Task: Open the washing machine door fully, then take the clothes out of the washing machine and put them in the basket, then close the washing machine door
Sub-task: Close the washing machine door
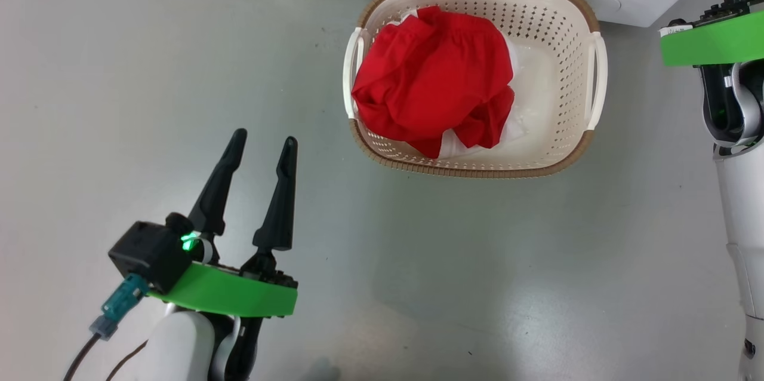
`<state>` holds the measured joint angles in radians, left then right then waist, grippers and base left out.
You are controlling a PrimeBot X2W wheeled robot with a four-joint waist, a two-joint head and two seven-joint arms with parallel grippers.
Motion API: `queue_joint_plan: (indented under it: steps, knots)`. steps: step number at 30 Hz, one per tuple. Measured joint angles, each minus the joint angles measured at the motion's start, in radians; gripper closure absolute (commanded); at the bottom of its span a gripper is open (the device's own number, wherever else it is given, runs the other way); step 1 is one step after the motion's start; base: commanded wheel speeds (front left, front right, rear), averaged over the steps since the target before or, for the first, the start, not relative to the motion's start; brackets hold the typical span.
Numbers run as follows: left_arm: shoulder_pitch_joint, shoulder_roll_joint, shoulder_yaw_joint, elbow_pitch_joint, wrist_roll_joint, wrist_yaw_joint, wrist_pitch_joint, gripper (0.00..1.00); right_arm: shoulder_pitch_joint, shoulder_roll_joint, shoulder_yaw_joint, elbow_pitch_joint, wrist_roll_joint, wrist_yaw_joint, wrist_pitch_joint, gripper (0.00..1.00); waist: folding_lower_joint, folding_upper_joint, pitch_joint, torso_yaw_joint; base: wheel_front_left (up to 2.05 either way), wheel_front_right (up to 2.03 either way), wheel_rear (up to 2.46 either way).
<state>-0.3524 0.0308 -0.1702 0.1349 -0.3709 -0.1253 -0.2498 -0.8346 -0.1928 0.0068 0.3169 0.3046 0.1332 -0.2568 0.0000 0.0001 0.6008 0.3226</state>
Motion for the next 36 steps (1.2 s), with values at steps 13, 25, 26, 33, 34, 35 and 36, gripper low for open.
queue_joint_plan:
  steps: [13, 25, 26, 33, 34, 35, 36]
  knots:
    - [0.005, 0.0, 0.012, 0.02, 0.009, 0.0, 0.0, 0.0, 0.068, 0.004, 0.058, -0.003, 0.002, -0.001, 0.0, 0.59, 0.0, 0.0, -0.064, -0.022, 0.0, 0.0, 0.0]
    - [0.058, 0.0, 0.04, 0.051, 0.06, 0.0, 0.0, 0.0, 0.235, 0.032, 0.08, -0.026, 0.011, -0.001, 0.0, 0.0, 0.0, 0.0, -0.164, -0.071, 0.0, 0.0, 0.0]
    - [0.064, 0.0, 0.042, 0.054, 0.064, 0.0, 0.0, 0.0, 0.249, 0.035, 0.081, -0.027, 0.011, -0.001, 0.0, 0.0, 0.0, -0.0001, -0.173, -0.076, 0.0, 0.0, 0.0]
    - [0.091, 0.002, 0.06, 0.071, 0.072, 0.0, 0.0, 0.0, 0.345, 0.046, 0.089, -0.033, 0.013, -0.001, 0.0, 0.0, 0.0, 0.0, -0.222, -0.107, 0.0, 0.0, 0.0]
    - [0.095, 0.004, 0.062, 0.073, 0.072, 0.0, 0.0, 0.0, 0.36, 0.049, 0.089, -0.034, 0.014, -0.001, 0.0, 0.0, 0.0, 0.0, -0.23, -0.113, 0.0, 0.0, 0.0]
    - [0.1, 0.005, 0.065, 0.073, 0.072, 0.0, 0.0, 0.0, 0.375, 0.052, 0.088, -0.035, 0.015, -0.001, 0.0, 0.0, 0.0, 0.0, -0.238, -0.118, 0.0, 0.0, 0.0]
    - [0.107, 0.007, 0.067, 0.074, 0.072, 0.0, 0.0, 0.0, 0.391, 0.055, 0.087, -0.036, 0.02, -0.001, 0.0, 0.0, 0.0, 0.0, -0.246, -0.123, 0.0, 0.0, 0.0]
